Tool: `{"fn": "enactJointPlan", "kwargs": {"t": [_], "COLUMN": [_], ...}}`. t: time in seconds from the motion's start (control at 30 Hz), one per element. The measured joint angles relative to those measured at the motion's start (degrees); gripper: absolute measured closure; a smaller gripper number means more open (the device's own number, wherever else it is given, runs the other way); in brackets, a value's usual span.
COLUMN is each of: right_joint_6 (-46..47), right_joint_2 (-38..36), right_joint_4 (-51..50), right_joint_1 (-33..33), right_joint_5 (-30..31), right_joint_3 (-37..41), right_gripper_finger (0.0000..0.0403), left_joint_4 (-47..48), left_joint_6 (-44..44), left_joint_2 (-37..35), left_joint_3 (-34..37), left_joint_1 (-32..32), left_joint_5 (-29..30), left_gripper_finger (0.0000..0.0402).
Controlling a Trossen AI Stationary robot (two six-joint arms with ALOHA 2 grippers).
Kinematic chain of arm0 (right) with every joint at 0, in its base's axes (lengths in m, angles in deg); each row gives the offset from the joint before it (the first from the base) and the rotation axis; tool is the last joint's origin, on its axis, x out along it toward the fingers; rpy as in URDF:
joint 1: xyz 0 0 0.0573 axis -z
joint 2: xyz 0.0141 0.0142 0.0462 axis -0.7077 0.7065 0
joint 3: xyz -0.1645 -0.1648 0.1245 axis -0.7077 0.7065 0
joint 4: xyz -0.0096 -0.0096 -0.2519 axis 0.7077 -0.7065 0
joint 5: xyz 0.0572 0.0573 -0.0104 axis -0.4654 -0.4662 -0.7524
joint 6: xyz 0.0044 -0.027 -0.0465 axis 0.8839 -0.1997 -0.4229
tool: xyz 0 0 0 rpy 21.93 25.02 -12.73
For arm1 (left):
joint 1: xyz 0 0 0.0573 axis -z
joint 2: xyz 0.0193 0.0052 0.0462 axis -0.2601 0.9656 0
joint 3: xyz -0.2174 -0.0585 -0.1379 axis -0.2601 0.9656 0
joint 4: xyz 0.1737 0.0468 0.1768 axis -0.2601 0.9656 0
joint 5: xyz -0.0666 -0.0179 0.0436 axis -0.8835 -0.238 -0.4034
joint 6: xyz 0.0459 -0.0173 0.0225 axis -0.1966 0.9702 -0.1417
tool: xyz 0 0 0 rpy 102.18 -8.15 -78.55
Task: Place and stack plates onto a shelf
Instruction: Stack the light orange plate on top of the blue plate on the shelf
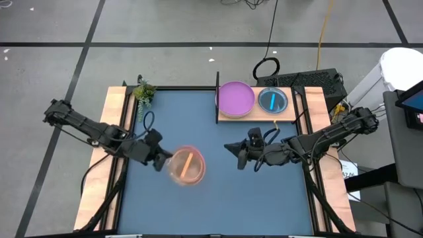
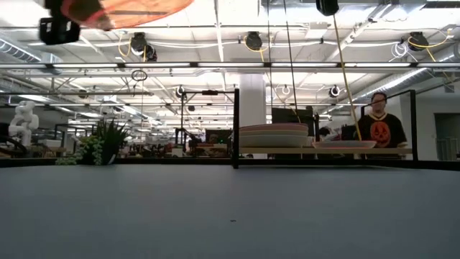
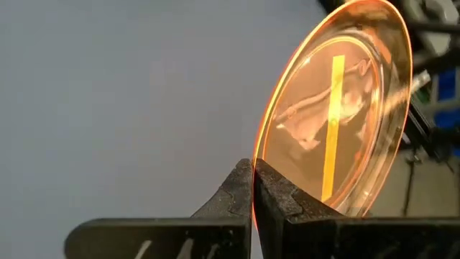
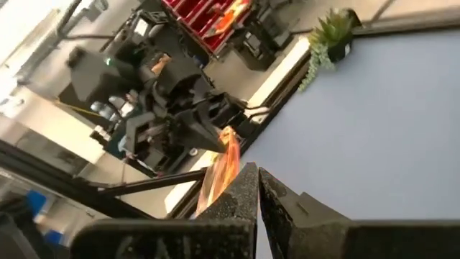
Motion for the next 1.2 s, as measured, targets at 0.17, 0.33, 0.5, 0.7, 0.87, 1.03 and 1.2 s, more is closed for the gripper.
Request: {"fn": "enactJointPlan", "kwargs": {"t": [0.17, 0.33, 0.5, 0.7, 0.87, 1.03, 1.2], "right_joint_6": [-6.86, -15.18, -23.82, -31.13, -31.93, -34.2, -33.09], "right_joint_2": [0.0, 0.0, 0.02, -0.02, -0.09, -0.09, -0.09], "right_joint_4": [3.88, 6.7, 5.93, 5.43, 2.34, 2.2, -0.09], "right_joint_1": [0.83, 0.94, 0.79, 0.62, 0.66, 0.92, 1.89], "right_joint_5": [-1.5, -1.65, -1.5, 3.02, 7.63, 8.83, 8.78], "right_joint_3": [0.01, -0.08, -1.68, -2.03, -2.03, -2.03, -2.03], "right_gripper_finger": [0.0398, 0.0357, 0.0307, 0.0278, 0.0278, 0.0279, 0.028], "left_joint_4": [-0.24, -0.01, -0.06, -2.3, -2.09, -2.1, -2.11], "left_joint_6": [-5.58, -9.79, -13.13, -17.3, -17.87, -18.09, -18.11], "left_joint_2": [4.6, 10.33, 14.82, 16.43, 16.41, 16.41, 16.41], "left_joint_3": [-5.43, -11.11, -16.42, -19.1, -19.29, -19.29, -19.29], "left_joint_1": [-4.39, -6.93, -8.47, -9.36, -10.14, -10.27, -10.4], "left_joint_5": [1.45, 4.39, 7.54, 10.16, 10.46, 10.68, 11.85], "left_gripper_finger": [0.0399, 0.0399, 0.0399, 0.0399, 0.0399, 0.0399, 0.0399]}}
